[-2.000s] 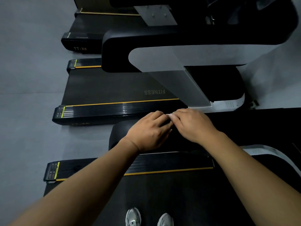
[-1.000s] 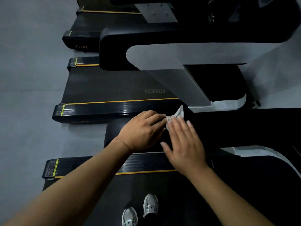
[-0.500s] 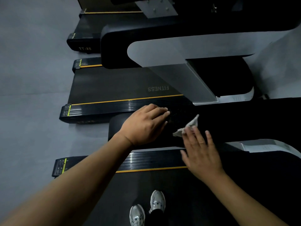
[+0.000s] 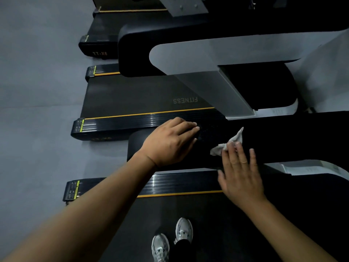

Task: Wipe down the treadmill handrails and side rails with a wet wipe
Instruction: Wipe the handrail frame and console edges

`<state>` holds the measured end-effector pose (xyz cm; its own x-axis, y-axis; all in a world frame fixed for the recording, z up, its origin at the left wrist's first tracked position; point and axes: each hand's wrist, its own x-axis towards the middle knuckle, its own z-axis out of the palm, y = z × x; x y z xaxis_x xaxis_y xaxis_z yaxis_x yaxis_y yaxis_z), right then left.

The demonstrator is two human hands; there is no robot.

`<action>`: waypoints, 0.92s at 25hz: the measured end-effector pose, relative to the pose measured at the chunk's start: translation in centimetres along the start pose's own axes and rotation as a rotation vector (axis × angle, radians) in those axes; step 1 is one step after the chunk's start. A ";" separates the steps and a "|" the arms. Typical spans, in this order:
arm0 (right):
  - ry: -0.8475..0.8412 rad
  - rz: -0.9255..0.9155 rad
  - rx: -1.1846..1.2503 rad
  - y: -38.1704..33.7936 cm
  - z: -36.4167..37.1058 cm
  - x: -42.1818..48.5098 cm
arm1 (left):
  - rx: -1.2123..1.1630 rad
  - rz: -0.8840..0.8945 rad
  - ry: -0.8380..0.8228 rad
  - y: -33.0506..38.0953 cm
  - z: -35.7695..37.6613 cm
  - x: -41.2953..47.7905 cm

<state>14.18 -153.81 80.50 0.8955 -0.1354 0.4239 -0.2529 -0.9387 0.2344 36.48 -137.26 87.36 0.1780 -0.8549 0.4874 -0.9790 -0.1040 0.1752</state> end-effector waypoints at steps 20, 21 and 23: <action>-0.180 0.066 0.195 -3.8 -4.5 6.4 | -0.005 0.001 -0.028 0.0 -0.2 0.1; -0.194 0.022 0.196 -3.6 -4.5 6.8 | -0.012 -0.008 -0.027 0.0 -0.3 0.0; -0.211 0.023 0.151 -1.1 -4.8 7.1 | -0.037 -0.052 -0.028 0.1 -0.7 -0.2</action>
<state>19.04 -152.22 87.47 0.9507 -0.2058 0.2319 -0.2309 -0.9691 0.0863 36.41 -136.71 87.87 0.2255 -0.8625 0.4530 -0.9640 -0.1303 0.2318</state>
